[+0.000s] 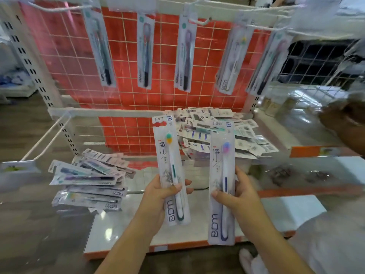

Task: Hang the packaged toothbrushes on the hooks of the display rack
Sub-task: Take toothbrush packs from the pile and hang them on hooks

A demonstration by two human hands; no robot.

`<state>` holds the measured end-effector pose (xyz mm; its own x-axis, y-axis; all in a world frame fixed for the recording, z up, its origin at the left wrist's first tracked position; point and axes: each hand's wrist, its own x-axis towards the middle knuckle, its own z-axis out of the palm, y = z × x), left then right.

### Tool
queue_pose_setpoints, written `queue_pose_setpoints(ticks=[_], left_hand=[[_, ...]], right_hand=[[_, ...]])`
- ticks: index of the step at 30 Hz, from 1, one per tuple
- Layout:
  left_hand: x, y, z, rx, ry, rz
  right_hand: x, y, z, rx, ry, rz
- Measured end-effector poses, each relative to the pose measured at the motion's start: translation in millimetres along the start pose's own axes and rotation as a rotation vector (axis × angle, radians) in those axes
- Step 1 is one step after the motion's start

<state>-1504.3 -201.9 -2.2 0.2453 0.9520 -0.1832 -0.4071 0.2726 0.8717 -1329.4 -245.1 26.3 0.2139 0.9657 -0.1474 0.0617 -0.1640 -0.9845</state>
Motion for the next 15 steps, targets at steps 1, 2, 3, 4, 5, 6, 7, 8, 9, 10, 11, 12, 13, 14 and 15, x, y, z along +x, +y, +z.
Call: queue_pose_setpoints(ticks=[1, 2, 3, 4, 5, 6, 7, 8, 9, 10, 11, 12, 13, 14, 15], left_hand=[[-2.7, -0.8, 4.9, 0.011, -0.005, 0.002], [-5.4, -1.2, 10.8, 0.022, -0.012, 0.006], [-8.1, -1.6, 16.9, 0.031, -0.018, 0.013], [-10.9, -2.2, 23.6, 0.037, -0.02, 0.021], [-13.5, -3.4, 30.4, 0.043, -0.021, 0.029], [-15.7, -4.9, 37.5, 0.053, -0.019, 0.036], [-17.9, -7.3, 44.8, 0.063, -0.016, 0.043], [-20.7, -10.2, 52.8, 0.066, -0.014, 0.051], [-23.6, -13.6, 61.2, 0.063, -0.009, 0.057], [-27.4, -17.2, 70.5, 0.059, -0.005, 0.06], [-31.8, -21.2, 80.1, 0.06, -0.002, 0.06], [-36.6, -25.7, 90.2, 0.065, -0.003, 0.059], [-41.6, -30.9, 99.6, 0.069, -0.003, 0.058], [-46.4, -36.8, 108.6, 0.068, -0.002, 0.058], [-51.5, -43.1, 116.4, 0.062, 0.005, 0.058]], right_hand=[[-3.1, 0.1, -5.2, 0.009, 0.0, -0.003], [-6.0, 0.0, -11.0, 0.021, -0.001, -0.006], [-9.1, -0.1, -17.3, 0.032, -0.003, -0.009], [-12.2, -0.6, -23.7, 0.042, -0.004, -0.014], [-15.9, -1.0, -31.3, 0.048, -0.004, -0.022], [-19.5, -1.3, -39.2, 0.049, 0.001, -0.033], [-23.5, -1.5, -48.1, 0.048, 0.006, -0.045], [-27.4, -1.5, -57.5, 0.047, 0.011, -0.055], [-31.5, -1.3, -67.8, 0.047, 0.013, -0.063], [-35.9, -0.9, -78.3, 0.046, 0.013, -0.069], [-41.0, -0.4, -89.0, 0.043, 0.014, -0.074], [-45.6, 1.1, -99.8, 0.04, 0.018, -0.075], [-50.2, 3.4, -110.6, 0.038, 0.021, -0.074], [-54.5, 6.4, -121.1, 0.038, 0.021, -0.069], [-58.5, 10.1, -131.3, 0.038, 0.018, -0.061]])
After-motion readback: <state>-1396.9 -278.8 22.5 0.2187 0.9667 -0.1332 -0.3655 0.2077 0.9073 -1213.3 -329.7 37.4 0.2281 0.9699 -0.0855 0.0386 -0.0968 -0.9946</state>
